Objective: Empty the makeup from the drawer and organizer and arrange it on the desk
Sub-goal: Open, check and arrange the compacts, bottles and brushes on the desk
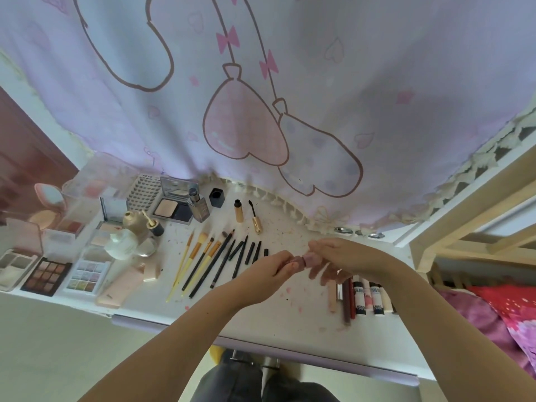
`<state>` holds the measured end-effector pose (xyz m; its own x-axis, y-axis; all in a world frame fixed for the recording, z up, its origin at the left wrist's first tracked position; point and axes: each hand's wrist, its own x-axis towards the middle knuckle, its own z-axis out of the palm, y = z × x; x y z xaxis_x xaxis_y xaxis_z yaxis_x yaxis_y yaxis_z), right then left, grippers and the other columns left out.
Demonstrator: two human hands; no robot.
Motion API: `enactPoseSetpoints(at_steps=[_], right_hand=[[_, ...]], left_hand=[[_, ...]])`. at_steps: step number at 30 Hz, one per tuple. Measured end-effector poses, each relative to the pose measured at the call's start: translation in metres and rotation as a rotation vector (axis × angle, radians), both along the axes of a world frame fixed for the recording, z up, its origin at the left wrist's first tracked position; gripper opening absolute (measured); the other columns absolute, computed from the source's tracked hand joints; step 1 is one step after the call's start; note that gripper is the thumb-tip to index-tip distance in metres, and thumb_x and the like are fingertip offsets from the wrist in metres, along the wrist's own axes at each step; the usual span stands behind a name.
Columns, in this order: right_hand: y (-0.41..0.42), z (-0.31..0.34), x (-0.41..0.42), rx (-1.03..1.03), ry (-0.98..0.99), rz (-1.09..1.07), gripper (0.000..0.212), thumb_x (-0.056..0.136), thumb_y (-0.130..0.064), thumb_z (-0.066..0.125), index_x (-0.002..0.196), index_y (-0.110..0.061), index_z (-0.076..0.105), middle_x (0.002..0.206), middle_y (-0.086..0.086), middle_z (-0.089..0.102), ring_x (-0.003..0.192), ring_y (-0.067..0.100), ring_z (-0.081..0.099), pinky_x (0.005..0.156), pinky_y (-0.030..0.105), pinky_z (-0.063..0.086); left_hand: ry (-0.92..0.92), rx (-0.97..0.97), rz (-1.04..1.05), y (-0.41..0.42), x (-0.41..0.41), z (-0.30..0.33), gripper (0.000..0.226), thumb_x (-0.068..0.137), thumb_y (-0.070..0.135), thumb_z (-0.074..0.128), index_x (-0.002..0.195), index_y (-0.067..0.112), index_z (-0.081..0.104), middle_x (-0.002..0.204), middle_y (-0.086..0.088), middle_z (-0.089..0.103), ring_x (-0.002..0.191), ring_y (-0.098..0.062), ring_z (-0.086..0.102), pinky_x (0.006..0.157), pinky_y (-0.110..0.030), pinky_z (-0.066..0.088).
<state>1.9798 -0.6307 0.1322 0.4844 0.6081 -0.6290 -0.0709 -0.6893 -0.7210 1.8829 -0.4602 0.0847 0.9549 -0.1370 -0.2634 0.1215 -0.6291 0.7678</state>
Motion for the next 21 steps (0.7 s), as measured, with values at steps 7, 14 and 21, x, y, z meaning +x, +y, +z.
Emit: enactPoseSetpoints(at_steps=[7, 14, 21], right_hand=[[-0.007, -0.007, 0.006, 0.07, -0.05, 0.045, 0.022, 0.09, -0.041, 0.059, 0.103, -0.023, 0.06, 0.089, -0.004, 0.067, 0.078, 0.005, 0.059, 0.068, 0.022, 0.047], [-0.018, -0.004, 0.013, 0.107, -0.154, 0.034, 0.012, 0.094, -0.019, 0.056, 0.105, -0.02, 0.053, 0.095, -0.002, 0.065, 0.076, 0.003, 0.057, 0.066, 0.019, 0.048], [-0.033, -0.036, 0.01, 0.247, 0.238, -0.343, 0.036, 0.083, -0.03, 0.064, 0.115, -0.015, 0.057, 0.108, 0.008, 0.069, 0.089, 0.015, 0.066, 0.073, 0.029, 0.056]], left_hand=[[0.156, -0.129, 0.043, 0.006, 0.002, -0.001, 0.031, 0.1, 0.039, 0.034, 0.103, 0.018, 0.057, 0.079, 0.009, 0.052, 0.071, -0.006, 0.047, 0.069, -0.021, 0.04], [0.682, -0.867, 0.098, 0.045, -0.003, -0.002, 0.038, 0.1, 0.037, 0.034, 0.101, 0.008, 0.058, 0.071, 0.002, 0.046, 0.061, -0.009, 0.039, 0.057, -0.019, 0.033], [0.516, -0.996, 0.289, 0.047, -0.006, -0.019, 0.032, 0.093, 0.018, 0.048, 0.121, 0.004, 0.052, 0.1, -0.014, 0.065, 0.086, -0.022, 0.064, 0.071, -0.027, 0.053]])
